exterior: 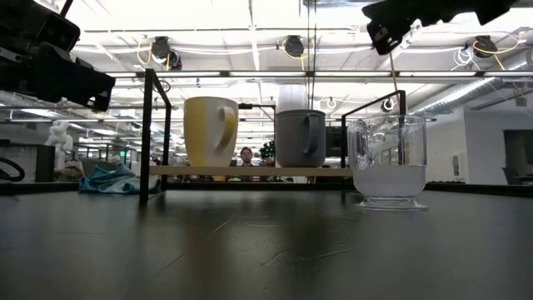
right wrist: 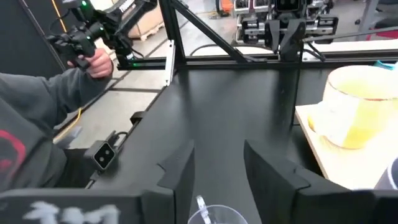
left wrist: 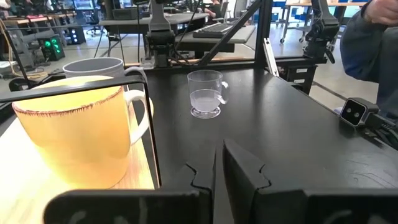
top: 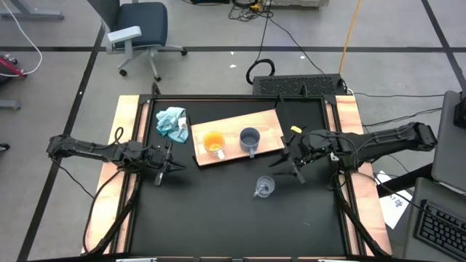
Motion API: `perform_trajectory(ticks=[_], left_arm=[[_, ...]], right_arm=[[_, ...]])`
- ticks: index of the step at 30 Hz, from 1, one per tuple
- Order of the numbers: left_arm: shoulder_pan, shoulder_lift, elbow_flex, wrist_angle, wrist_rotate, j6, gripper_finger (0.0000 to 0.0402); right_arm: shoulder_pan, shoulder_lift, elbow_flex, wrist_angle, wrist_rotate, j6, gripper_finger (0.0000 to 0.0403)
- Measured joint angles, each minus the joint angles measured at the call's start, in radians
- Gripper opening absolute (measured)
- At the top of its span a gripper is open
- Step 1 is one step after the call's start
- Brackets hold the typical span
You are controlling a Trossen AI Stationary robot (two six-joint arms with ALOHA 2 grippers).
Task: Stack small to large cups/mugs on shelf
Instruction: Put the transparent mug on the shelf
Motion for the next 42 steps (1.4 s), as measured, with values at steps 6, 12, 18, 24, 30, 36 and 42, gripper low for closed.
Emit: perform_trajectory(ticks=[6,12,18,24,30,36,42], left_arm=[[0.000,0.000,0.000,0.000,0.000,0.000,0.0033],[0.000,0.000,0.000,-0.003,0.000,-0.002,0.0033],[0.000,0.000,0.000,-0.014,0.000,-0.003,0.0033],[0.000,0.000,0.000,-0.014,0.000,0.000,0.0033],[0.000,0.000,0.000,-0.014,0.000,0.000,0.0033],[0.000,0.000,0.000,-0.014,0.000,0.000,0.0033],[0.000,0.000,0.000,-0.014,0.000,-0.001,0.0033]], right_arm=[[-0.002,0.054,0.072,-0.082,0.074,-0.016,0.0136],[-0.005,0.127,0.207,-0.317,0.198,0.045,0.0136],[-0.004,0.190,0.343,-0.584,0.235,0.099,0.0136],[-0.015,0.260,0.363,-0.666,0.236,0.234,0.0136],[-0.035,0.354,0.364,-0.742,0.236,0.354,0.0136],[-0.024,0.410,0.364,-0.759,0.222,0.397,0.0136],[0.005,0.418,0.364,-0.747,0.194,0.421,0.0136]])
